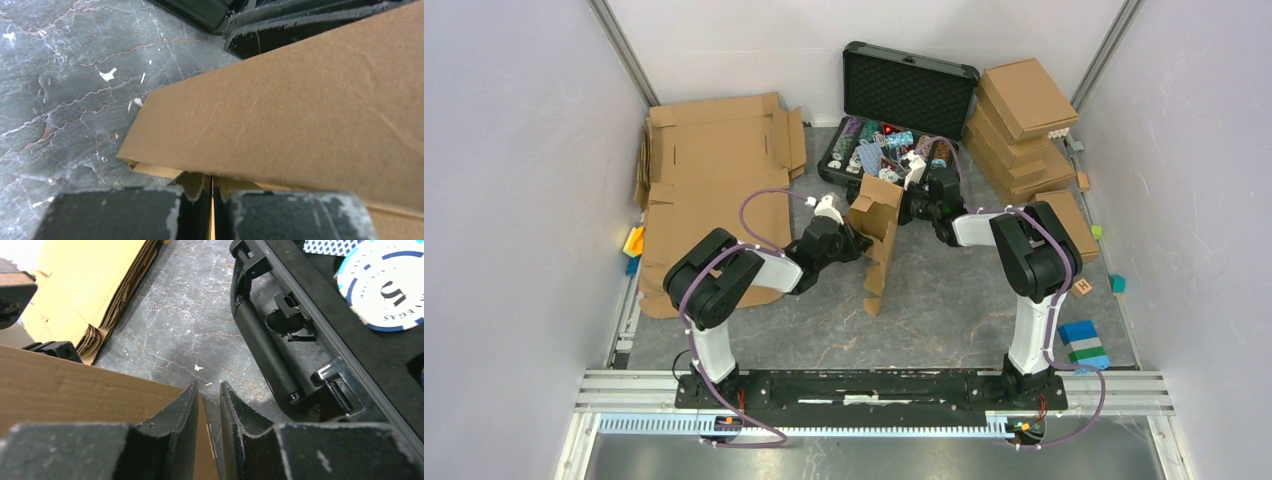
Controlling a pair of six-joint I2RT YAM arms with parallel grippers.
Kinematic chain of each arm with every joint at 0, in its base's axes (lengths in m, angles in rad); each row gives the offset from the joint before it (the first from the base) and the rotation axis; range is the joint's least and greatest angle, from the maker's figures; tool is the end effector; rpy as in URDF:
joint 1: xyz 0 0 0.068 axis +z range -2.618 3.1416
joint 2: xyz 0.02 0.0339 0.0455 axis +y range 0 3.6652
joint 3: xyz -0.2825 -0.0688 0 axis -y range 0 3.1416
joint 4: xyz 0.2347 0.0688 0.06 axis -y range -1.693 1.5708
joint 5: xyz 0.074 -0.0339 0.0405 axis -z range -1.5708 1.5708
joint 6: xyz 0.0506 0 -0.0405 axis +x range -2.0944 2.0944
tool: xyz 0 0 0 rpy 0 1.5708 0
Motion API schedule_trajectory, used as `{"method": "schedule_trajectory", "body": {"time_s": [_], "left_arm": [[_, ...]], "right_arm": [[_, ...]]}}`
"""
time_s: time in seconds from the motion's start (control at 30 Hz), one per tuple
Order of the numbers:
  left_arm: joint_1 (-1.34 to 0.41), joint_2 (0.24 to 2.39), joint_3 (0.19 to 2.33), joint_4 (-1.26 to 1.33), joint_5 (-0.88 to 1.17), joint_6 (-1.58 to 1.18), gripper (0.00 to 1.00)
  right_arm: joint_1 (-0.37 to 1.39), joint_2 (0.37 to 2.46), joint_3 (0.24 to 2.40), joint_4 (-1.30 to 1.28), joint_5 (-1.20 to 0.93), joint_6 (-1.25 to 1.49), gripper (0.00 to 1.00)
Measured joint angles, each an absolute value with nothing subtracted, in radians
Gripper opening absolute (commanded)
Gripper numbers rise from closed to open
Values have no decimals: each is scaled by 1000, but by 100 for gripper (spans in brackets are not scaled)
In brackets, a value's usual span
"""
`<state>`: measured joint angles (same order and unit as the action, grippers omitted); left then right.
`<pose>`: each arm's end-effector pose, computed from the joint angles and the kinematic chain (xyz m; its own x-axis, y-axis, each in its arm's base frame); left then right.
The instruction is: Fold the paper box
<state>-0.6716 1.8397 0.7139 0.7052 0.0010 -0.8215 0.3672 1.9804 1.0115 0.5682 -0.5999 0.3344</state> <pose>0.2849 -0.2265 0.1490 -0.6738 -0.3997 -0.6215 0.1903 0.7188 -0.6686 0.3831 0.1780 0.1680 -0.6004 0.0593 -0.7975 -0.6187 0.5974 0.5102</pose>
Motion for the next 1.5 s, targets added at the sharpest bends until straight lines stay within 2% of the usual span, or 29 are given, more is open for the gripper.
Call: {"method": "schedule_trajectory", "body": {"time_s": [0.37,0.9,1.23,1.4,1.5], "left_arm": [[-670,1848,783,501,-73,-835,2],[-671,1804,790,390,-109,-836,2],[-669,1654,755,283,-49,-752,4],[-653,1584,712,257,-23,-717,6],[-614,1535,671,229,-14,-686,17]], "right_arm": [[395,1980,931,603,-595,336,27],[445,1952,814,643,-515,351,30],[446,1932,814,605,-496,339,32],[443,1930,815,600,-496,326,33],[443,1925,819,583,-491,316,33]]}}
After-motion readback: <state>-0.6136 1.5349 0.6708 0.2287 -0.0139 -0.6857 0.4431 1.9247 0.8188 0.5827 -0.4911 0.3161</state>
